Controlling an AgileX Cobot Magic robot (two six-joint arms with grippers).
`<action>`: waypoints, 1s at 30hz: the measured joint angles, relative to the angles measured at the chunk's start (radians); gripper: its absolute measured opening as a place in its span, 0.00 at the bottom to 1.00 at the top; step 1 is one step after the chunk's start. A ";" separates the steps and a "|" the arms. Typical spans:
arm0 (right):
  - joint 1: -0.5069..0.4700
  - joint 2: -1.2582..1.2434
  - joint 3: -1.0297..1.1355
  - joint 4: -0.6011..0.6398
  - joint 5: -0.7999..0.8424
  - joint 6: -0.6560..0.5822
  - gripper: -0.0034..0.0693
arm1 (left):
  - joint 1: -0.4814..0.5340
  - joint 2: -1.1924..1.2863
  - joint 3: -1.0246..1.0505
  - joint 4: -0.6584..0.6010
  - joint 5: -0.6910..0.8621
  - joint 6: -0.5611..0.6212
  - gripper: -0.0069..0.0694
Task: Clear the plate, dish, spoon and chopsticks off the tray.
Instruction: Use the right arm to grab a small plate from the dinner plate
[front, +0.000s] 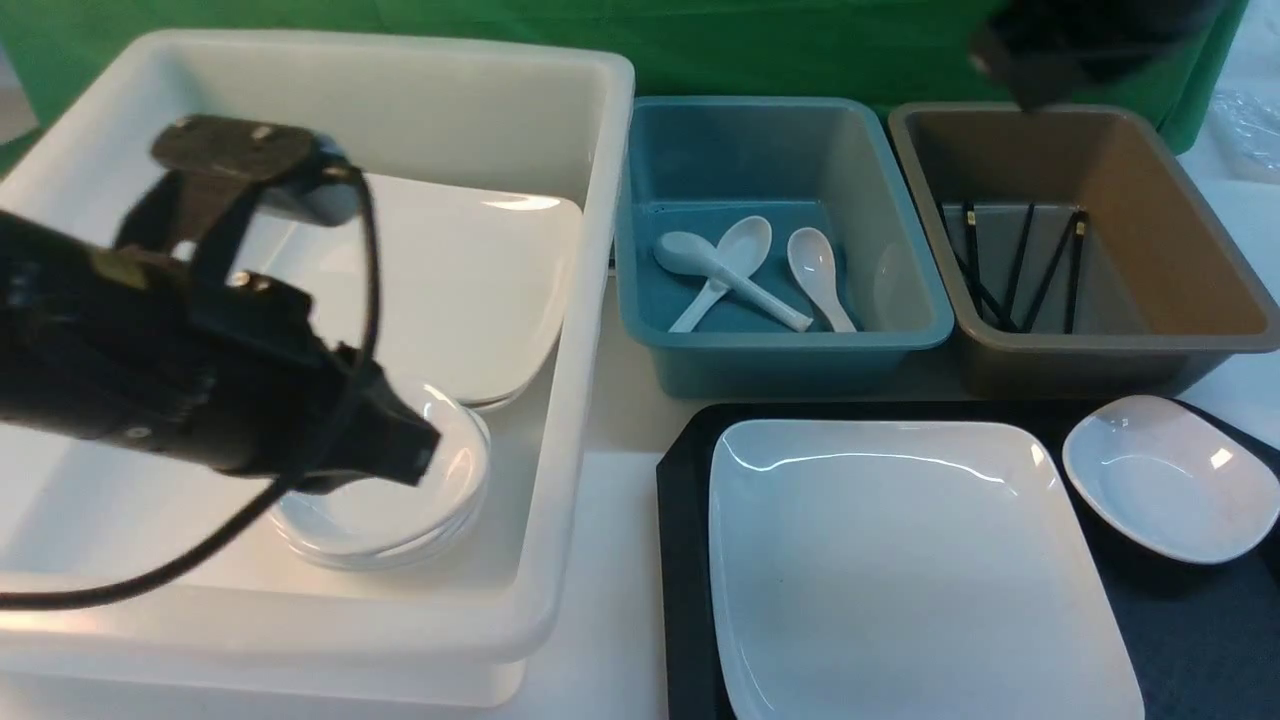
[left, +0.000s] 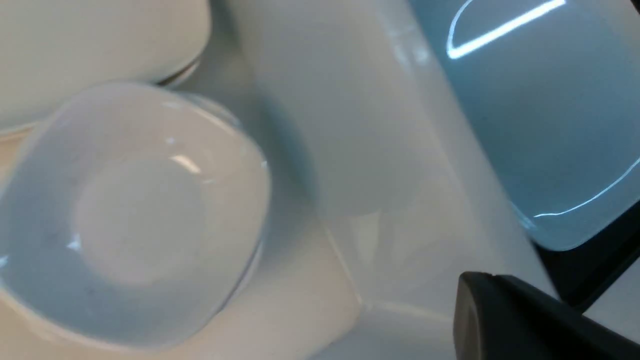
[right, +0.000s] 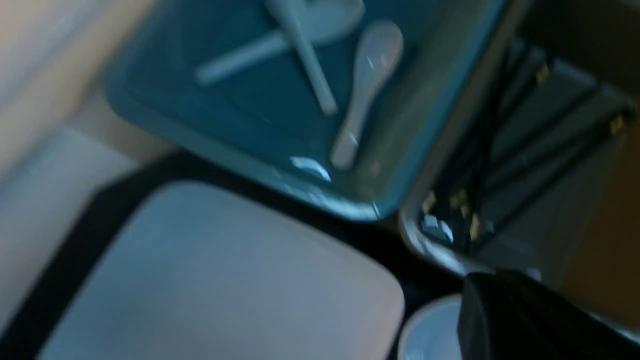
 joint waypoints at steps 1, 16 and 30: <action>-0.047 -0.026 0.096 0.004 -0.001 0.000 0.08 | -0.037 0.026 -0.018 0.003 -0.010 -0.012 0.09; -0.252 -0.049 0.796 0.008 -0.423 -0.033 0.75 | -0.298 0.292 -0.146 0.003 -0.050 -0.029 0.09; -0.251 0.080 0.809 -0.006 -0.574 -0.048 0.60 | -0.404 0.394 -0.216 -0.013 -0.367 0.068 0.09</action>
